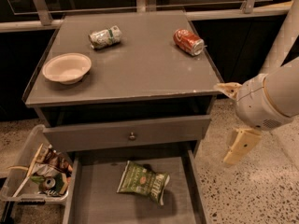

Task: Pick green jalapeno chip bag from middle drawer and place on counter

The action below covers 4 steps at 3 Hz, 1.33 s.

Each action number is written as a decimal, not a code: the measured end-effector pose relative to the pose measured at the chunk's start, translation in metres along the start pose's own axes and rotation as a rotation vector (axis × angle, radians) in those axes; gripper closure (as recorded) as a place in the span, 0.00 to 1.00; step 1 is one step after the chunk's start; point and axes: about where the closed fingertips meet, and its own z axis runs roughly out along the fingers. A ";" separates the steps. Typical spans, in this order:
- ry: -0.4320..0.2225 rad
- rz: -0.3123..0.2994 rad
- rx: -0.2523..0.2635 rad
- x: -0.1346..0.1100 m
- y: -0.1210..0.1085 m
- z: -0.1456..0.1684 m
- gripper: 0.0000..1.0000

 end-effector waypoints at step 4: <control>-0.219 0.097 0.042 0.078 0.034 0.172 0.00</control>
Offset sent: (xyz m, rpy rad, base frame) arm 0.0174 -0.0052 -0.1667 0.1855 0.0336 -0.0865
